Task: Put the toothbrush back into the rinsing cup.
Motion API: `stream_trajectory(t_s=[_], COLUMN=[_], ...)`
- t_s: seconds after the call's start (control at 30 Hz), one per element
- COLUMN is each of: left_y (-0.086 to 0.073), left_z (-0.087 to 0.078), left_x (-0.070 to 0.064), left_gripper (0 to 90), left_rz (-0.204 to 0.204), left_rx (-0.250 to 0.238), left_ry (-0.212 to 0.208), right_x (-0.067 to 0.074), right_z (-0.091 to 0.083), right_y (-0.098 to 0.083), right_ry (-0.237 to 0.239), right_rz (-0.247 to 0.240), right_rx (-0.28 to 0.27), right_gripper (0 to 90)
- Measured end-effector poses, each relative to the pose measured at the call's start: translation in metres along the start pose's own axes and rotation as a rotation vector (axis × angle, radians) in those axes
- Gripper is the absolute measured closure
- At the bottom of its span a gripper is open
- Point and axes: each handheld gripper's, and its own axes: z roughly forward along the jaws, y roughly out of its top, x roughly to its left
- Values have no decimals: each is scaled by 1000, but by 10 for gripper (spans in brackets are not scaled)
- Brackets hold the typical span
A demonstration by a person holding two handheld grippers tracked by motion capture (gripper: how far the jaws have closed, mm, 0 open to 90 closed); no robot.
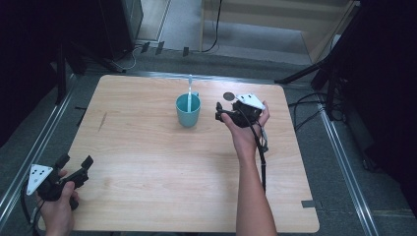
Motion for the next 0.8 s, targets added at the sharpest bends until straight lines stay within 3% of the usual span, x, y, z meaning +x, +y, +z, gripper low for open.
stream_trajectory(t_s=[0.37,0.8], left_y=[0,0], left_z=[0,0], left_x=[0,-1], left_gripper=[158,158], left_rz=[2,6], left_rx=[2,3], left_ry=[0,2], right_x=[-46,-88], right_z=[-36,-71], right_y=[-31,-65], right_ry=[-22,-55], right_rz=[72,83], right_rx=[-20,-23], right_gripper=[0,0])
